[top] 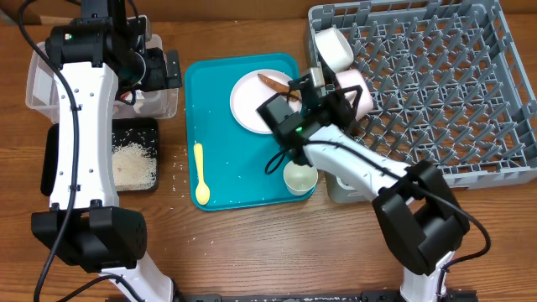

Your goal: Sort waste into correct bins and load items into the dishwasher

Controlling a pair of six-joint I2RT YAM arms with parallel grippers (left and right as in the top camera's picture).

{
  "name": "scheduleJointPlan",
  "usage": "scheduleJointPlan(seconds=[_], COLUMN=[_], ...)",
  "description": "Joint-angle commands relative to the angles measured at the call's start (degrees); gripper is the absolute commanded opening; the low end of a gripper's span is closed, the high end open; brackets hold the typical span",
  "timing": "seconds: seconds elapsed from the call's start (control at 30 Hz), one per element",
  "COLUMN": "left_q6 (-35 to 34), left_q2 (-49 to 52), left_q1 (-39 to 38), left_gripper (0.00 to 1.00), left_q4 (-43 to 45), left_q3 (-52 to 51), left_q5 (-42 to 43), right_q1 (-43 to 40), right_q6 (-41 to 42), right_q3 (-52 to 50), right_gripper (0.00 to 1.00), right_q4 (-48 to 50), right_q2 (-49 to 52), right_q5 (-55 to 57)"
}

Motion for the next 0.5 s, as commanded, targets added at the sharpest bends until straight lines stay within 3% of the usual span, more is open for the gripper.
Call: scheduleJointPlan(seconds=[0.0,0.07,0.23,0.37,0.47], left_q6=[0.5,0.5,0.5,0.5,0.5], left_q2=[0.6,0.6,0.6,0.6,0.6], left_q1=[-0.1,-0.1,-0.1,-0.1,-0.1], left_gripper=[1.0,1.0,1.0,1.0,1.0], left_q4=[-0.1,-0.1,-0.1,-0.1,-0.1], left_q3=[-0.3,-0.3,-0.3,-0.3,-0.3], left_q5=[0.0,0.0,0.0,0.0,0.0], right_q1=[2.6,4.0,5.4,7.4,9.0], right_q6=[0.6,0.6,0.6,0.6,5.2], right_q3=[0.0,1.1,5.5,7.3,7.3], right_gripper=[0.64,0.72,0.73,0.73,0.73], right_q4=[1.1,2.0,3.8,2.7,-2.0], right_q2=[0.2,-0.8,-6.8,-13.0,-17.2], right_q5=[-0.8,-0.8,-4.4,-15.6,-28.8])
